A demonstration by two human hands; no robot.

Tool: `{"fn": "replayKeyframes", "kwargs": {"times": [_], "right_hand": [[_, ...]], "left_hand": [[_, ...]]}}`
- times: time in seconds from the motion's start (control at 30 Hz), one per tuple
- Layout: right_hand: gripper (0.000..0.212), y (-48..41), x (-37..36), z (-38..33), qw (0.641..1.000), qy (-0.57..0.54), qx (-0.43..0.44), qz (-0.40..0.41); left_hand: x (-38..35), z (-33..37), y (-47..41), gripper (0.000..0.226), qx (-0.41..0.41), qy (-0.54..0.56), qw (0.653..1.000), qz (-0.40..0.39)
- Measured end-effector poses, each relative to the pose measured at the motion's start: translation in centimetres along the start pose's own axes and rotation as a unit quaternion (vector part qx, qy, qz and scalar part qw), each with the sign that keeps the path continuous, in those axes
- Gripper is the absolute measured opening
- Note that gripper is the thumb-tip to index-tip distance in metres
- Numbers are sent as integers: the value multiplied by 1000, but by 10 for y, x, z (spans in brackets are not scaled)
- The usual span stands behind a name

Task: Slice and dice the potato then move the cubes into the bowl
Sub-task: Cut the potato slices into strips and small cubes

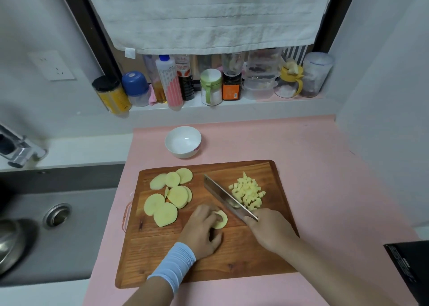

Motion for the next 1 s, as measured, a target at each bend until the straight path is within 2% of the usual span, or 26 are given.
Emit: {"fn": "replayKeyframes", "kwargs": {"times": [0.13,0.47,0.73,0.8,0.9,1.0], "right_hand": [[29,10,-6,-8,998,50,46,-2],[25,27,-21,-20,982,114,145,37],[31,28,-19,-9,986,109,118,50],[30,28,-15,-6,990,83,105,53],[31,23,-6,-4,993,48,88,60],[31,15,2,-3,996,43,65,50]], "left_hand": [[-2,3,12,13,-6,-48,998,47],[-10,3,5,18,11,-58,997,46],[-9,2,6,24,10,-66,997,50],[-11,-3,6,35,44,-67,996,36],[-9,-18,2,47,116,-9,993,31],[-12,-19,-7,49,79,27,996,-16]]}}
Point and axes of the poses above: each hand's wrist, its own y-axis away from the middle knuckle, its own x-axis out of the back of the hand, z = x × y, the point moved 8 cm from there along -y, towards the middle knuckle, and after that the axes turned 15 degrees about -y, right-handed, at the moved point
